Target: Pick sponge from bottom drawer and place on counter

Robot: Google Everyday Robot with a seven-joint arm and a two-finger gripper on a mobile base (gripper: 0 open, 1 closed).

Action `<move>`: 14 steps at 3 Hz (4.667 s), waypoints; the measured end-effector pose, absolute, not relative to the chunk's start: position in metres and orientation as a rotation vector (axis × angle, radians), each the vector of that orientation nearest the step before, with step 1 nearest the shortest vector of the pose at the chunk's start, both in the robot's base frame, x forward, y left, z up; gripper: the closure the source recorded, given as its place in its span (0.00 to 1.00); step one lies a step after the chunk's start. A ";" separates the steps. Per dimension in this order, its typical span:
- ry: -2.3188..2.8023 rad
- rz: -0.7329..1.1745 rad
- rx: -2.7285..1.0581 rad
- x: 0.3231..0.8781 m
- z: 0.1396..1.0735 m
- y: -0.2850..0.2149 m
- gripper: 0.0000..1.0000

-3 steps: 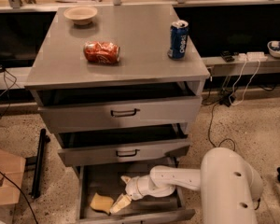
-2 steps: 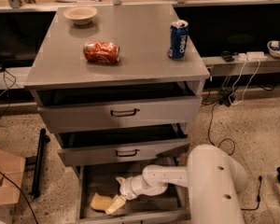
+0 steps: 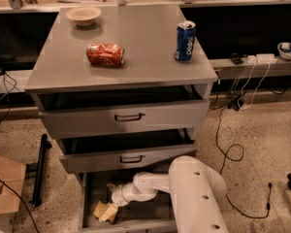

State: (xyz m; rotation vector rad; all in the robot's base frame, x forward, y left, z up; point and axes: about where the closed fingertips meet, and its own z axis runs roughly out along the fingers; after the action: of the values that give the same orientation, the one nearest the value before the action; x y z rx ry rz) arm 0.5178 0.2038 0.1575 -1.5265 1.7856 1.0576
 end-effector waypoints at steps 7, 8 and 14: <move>1.808 0.972 -1.539 0.494 0.131 0.215 1.00; 1.631 0.978 -1.483 0.463 0.188 0.216 1.00; 1.064 0.546 -1.467 0.426 0.627 0.006 1.00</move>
Offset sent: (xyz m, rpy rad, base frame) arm 0.0068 0.0099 -0.0641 -0.0034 -0.0016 -0.0404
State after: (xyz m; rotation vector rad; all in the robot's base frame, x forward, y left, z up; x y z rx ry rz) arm 0.4257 0.0056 0.6274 -1.4669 1.0636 0.5461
